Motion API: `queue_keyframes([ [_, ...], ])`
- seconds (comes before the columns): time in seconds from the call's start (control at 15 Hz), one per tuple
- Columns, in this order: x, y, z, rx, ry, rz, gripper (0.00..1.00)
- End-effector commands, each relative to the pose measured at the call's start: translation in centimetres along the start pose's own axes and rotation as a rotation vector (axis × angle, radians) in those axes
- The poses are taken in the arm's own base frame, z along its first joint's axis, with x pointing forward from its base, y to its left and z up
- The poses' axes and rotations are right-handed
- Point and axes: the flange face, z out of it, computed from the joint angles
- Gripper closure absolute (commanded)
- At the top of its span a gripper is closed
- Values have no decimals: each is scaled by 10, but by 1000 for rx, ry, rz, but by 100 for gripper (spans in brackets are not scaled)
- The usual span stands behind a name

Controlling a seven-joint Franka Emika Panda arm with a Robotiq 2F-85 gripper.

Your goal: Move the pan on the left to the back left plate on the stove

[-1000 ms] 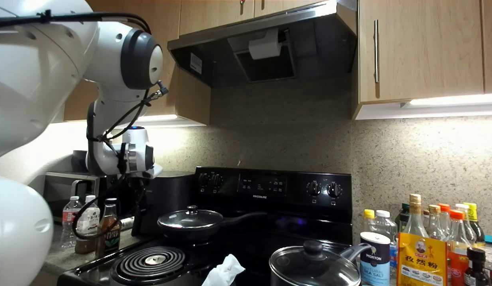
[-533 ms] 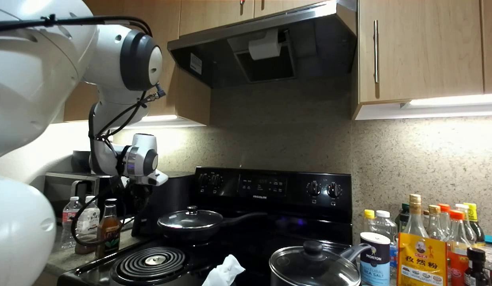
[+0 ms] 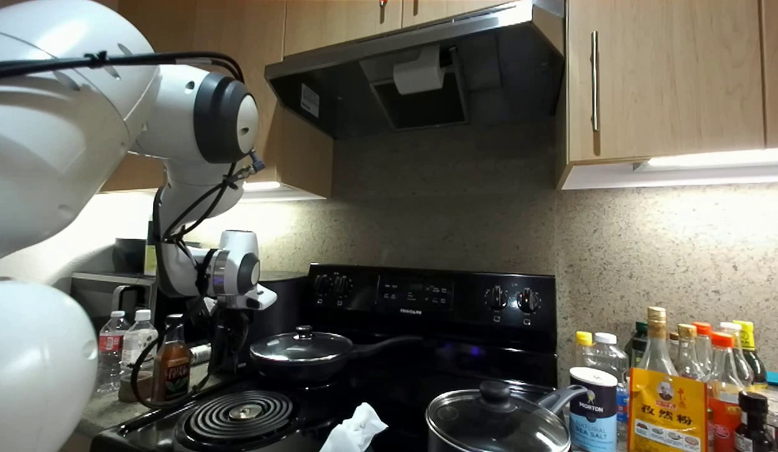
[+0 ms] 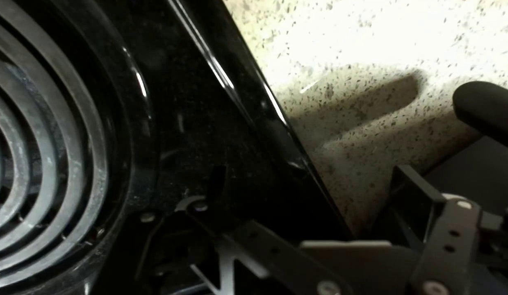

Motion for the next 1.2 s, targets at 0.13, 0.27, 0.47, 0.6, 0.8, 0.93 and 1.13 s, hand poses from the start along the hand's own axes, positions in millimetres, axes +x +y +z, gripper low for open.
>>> queue_keyframes([
  [0.13,20,-8,2,5,112,65,0],
  [0.27,26,-11,-4,15,160,102,0],
  [0.47,32,-12,-8,7,210,157,0],
  [0.6,35,-11,-7,-10,227,181,0],
  [0.8,36,-8,-6,-30,217,214,0],
  [0.93,33,-7,-4,-48,191,221,0],
  [1.13,12,-16,-24,-42,36,188,0],
])
